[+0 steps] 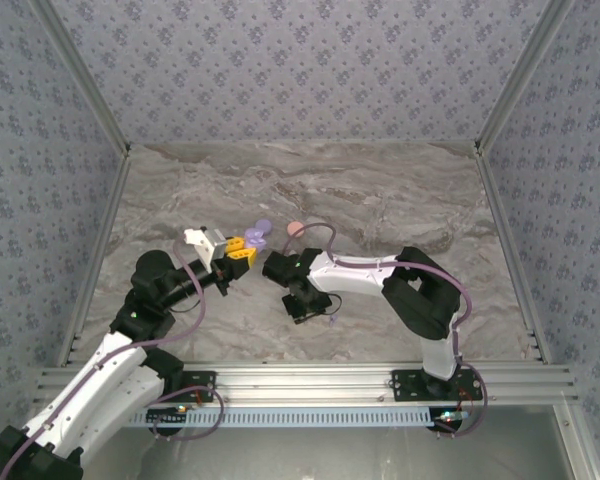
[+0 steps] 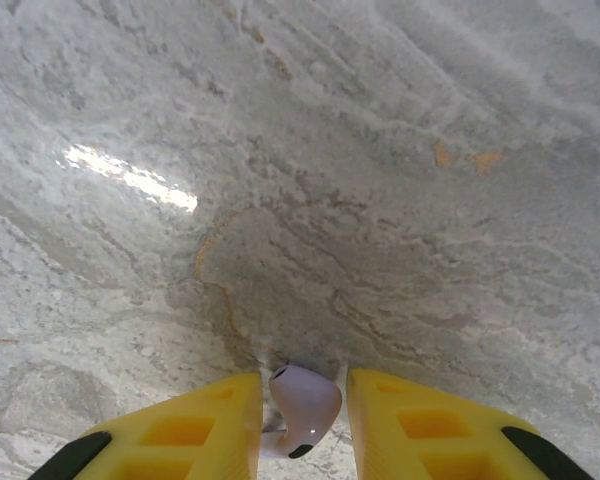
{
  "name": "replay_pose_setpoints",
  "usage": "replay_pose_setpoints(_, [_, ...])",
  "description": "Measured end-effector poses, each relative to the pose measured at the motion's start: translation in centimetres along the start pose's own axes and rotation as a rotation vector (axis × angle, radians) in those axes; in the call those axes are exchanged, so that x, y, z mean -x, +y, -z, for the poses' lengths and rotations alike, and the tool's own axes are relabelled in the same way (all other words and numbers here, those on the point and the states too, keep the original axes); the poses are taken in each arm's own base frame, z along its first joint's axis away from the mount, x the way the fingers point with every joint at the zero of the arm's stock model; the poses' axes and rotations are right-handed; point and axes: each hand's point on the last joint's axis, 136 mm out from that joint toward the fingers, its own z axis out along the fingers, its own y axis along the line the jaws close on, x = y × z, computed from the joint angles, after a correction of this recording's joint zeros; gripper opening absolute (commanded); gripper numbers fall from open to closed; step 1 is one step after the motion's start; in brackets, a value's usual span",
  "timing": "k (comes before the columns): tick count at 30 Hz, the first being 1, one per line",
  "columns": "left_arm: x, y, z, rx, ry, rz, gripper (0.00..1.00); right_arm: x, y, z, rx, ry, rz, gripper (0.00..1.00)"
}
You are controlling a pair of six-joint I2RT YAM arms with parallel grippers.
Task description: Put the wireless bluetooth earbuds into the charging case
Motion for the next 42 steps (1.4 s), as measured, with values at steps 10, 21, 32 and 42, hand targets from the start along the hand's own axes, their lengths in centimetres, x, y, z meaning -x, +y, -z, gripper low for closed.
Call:
replay_pose_setpoints(10, [0.0, 0.0, 0.0, 0.000, 0.001, 0.001, 0.00, 0.1, 0.1, 0.0, 0.002, -0.002, 0.000, 0.30])
replay_pose_setpoints(21, [-0.1, 0.0, 0.0, 0.000, 0.004, 0.002, 0.00, 0.1, 0.0, 0.0, 0.001, -0.003, 0.005, 0.29])
replay_pose_setpoints(32, [-0.2, 0.0, 0.0, 0.001, 0.006, 0.003, 0.00, 1.5, 0.7, 0.8, 0.013, -0.055, 0.013, 0.31])
replay_pose_setpoints(42, [-0.2, 0.0, 0.0, 0.001, 0.006, 0.003, 0.00, 1.5, 0.7, 0.8, 0.013, -0.055, 0.012, 0.34])
